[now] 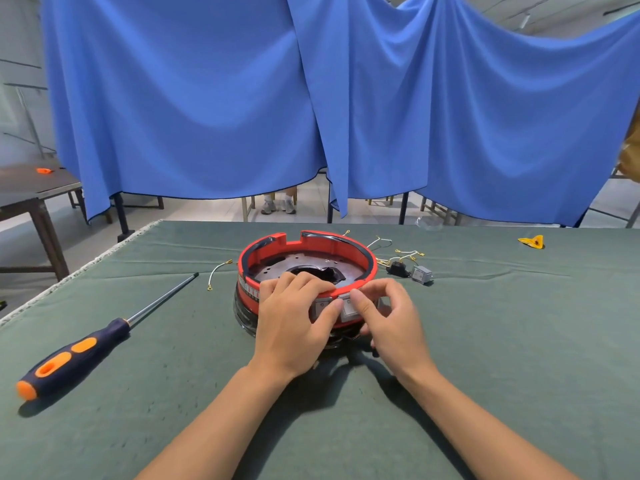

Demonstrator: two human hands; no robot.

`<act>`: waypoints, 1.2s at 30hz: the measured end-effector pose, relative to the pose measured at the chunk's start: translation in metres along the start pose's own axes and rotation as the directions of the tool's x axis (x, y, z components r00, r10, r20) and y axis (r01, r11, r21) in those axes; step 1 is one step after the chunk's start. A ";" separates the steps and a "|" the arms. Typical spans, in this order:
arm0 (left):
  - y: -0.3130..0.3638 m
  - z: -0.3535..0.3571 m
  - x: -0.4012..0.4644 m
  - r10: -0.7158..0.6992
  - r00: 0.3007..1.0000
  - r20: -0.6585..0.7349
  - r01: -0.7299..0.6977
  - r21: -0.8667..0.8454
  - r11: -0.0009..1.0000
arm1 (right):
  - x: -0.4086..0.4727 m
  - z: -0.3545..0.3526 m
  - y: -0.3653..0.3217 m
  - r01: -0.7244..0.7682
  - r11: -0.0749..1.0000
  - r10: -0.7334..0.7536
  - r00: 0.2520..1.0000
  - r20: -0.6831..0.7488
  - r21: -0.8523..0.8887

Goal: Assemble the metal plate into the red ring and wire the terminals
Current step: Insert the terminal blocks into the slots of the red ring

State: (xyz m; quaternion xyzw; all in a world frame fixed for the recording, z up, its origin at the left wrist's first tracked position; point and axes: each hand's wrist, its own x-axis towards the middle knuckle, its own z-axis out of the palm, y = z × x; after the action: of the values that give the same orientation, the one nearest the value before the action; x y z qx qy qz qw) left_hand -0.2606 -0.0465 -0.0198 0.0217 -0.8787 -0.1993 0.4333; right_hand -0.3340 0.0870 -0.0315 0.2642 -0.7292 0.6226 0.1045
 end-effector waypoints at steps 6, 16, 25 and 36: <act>-0.005 -0.005 0.003 -0.012 1.000 0.002 0.012 -0.087 0.996 | 0.018 -0.016 0.002 0.202 0.951 -0.169 0.973 0.155 -0.234; -0.009 -0.012 0.006 0.021 0.994 0.103 -0.015 -0.058 0.998 | 0.033 -0.032 0.007 0.058 0.989 0.014 0.873 0.487 -0.133; -0.009 -0.016 0.005 0.041 0.987 0.154 -0.039 -0.019 0.999 | 0.031 -0.025 0.006 -0.009 0.999 0.028 0.910 0.414 -0.047; -0.010 -0.016 0.004 0.050 0.984 0.168 -0.055 0.027 0.998 | 0.032 -0.028 0.005 -0.058 0.998 0.069 0.879 0.472 -0.039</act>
State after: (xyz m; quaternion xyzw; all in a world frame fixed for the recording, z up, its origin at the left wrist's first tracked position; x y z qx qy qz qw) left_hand -0.2522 -0.0616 -0.0120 -0.0115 -0.9153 -0.1749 0.3627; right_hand -0.3679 0.1063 -0.0146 0.3827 -0.7482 0.5338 -0.0938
